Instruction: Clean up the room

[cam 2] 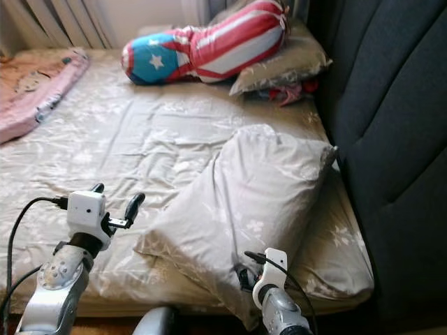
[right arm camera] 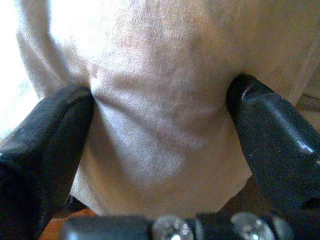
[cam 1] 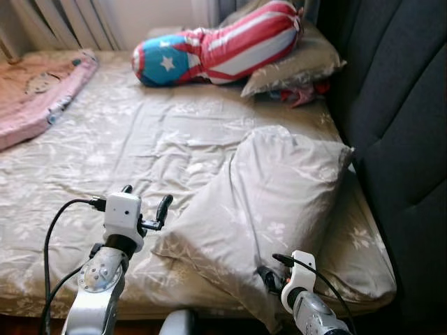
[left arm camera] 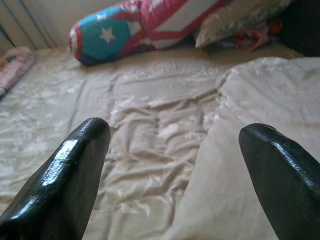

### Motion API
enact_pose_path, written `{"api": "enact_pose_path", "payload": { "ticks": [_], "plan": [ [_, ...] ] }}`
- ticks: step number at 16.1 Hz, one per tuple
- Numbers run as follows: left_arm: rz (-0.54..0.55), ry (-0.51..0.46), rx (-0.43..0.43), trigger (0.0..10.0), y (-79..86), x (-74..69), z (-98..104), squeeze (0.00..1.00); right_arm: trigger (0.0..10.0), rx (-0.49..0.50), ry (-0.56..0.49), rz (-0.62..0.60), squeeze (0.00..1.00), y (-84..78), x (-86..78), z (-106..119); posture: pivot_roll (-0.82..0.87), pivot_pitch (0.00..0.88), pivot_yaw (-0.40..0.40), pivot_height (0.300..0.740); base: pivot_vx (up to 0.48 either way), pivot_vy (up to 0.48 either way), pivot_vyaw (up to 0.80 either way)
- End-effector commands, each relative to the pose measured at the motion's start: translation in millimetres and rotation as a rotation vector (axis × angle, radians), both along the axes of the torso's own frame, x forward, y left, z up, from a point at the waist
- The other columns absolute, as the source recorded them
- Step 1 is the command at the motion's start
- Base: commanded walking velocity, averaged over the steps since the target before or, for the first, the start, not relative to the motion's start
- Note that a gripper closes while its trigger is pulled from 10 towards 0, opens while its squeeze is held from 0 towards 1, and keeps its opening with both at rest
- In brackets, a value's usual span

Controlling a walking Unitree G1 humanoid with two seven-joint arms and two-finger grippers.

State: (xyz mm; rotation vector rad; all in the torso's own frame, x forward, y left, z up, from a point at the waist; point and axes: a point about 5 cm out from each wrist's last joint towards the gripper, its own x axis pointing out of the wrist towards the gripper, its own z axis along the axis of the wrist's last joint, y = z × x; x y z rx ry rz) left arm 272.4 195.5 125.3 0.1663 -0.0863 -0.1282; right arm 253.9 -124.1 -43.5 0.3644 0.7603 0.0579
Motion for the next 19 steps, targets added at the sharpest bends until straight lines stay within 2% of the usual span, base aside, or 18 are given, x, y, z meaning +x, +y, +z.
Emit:
{"api": "enact_pose_path", "payload": {
  "ticks": [1,2,3,9,19],
  "plan": [
    [0.008,0.002,0.012,10.0,3.6,-2.9,3,0.0,10.0,0.011,0.035,0.014,0.0,5.3,-7.1,-5,0.1,0.212,0.011,0.669,0.0,0.0,0.0],
    [0.009,0.003,0.014,10.0,3.7,-3.3,4,0.0,4.7,0.005,0.038,0.014,0.0,4.3,-8.4,-6,0.1,0.213,0.011,0.669,0.0,0.0,0.0],
    [0.012,0.005,0.017,10.0,4.7,-3.2,4,0.0,0.0,0.002,0.042,0.018,0.0,3.7,-9.9,-8,0.1,0.214,0.011,0.669,0.0,0.0,0.0],
    [0.025,0.024,0.03,10.0,9.3,-3.4,5,0.0,0.0,0.002,0.065,0.038,0.0,3.2,-18.6,-13,0.1,0.206,0.011,0.669,0.0,0.0,0.0],
    [-0.001,0.039,0.051,10.0,2.1,-3.5,3,0.0,0.0,-0.002,0.062,0.05,0.0,6.5,-19.6,-14,0.1,0.194,0.008,0.669,0.0,0.0,0.0]
  ]
}}
